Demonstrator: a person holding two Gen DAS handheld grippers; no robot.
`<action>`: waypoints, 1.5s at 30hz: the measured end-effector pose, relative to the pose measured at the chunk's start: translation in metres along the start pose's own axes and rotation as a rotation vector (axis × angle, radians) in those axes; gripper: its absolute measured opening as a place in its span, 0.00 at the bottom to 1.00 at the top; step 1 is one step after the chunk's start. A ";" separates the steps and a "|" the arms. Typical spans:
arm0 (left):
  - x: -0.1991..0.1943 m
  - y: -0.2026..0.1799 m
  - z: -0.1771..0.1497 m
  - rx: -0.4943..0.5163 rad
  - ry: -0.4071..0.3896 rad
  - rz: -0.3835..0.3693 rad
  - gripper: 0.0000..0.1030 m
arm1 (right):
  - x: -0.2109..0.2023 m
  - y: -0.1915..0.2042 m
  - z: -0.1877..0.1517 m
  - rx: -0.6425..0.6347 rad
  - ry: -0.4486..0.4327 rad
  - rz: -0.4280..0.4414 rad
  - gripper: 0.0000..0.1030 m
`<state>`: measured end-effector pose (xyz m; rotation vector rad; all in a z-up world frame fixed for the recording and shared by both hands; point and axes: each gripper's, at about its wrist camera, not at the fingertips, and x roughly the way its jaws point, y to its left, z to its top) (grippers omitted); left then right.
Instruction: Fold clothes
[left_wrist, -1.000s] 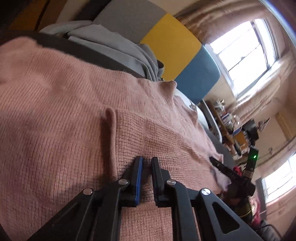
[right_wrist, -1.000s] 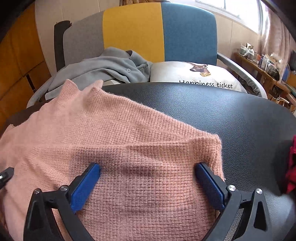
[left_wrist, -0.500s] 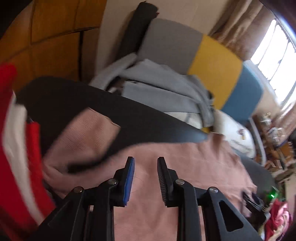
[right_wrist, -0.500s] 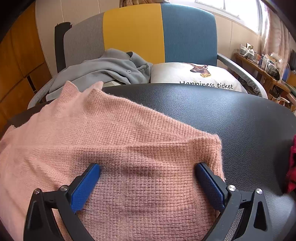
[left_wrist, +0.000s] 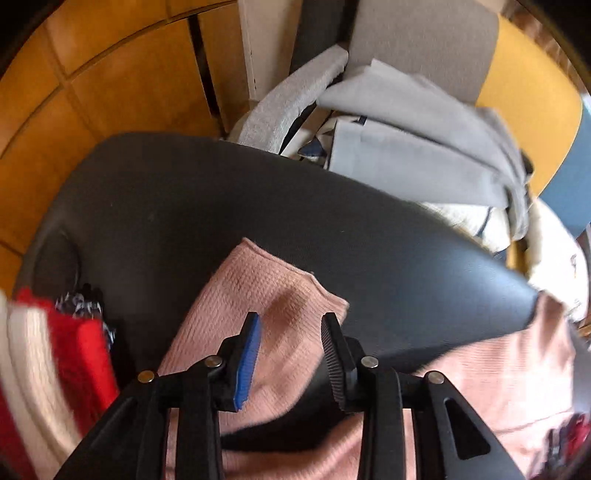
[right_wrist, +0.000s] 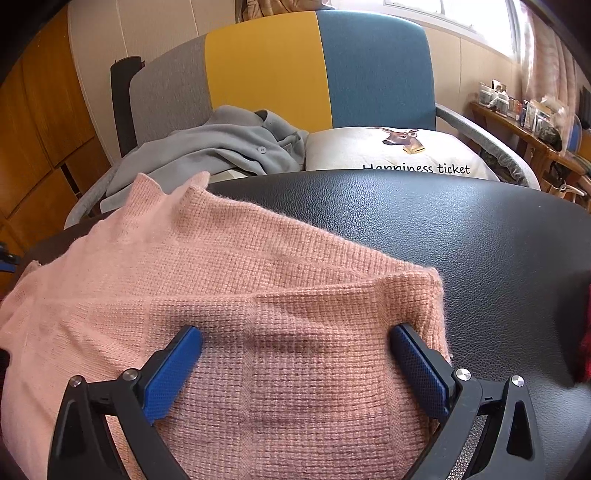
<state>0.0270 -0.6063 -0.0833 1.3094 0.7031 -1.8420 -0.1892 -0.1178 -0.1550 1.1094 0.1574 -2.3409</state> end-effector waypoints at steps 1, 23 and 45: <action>0.007 -0.001 0.000 0.001 0.016 -0.003 0.36 | 0.000 0.000 0.000 -0.001 0.000 -0.001 1.00; -0.058 0.028 -0.026 -0.168 -0.158 -0.273 0.07 | 0.003 -0.001 0.000 -0.018 0.002 -0.020 1.00; -0.110 0.063 -0.033 -0.550 -0.283 -0.442 0.16 | 0.003 0.003 0.001 -0.015 0.000 -0.020 1.00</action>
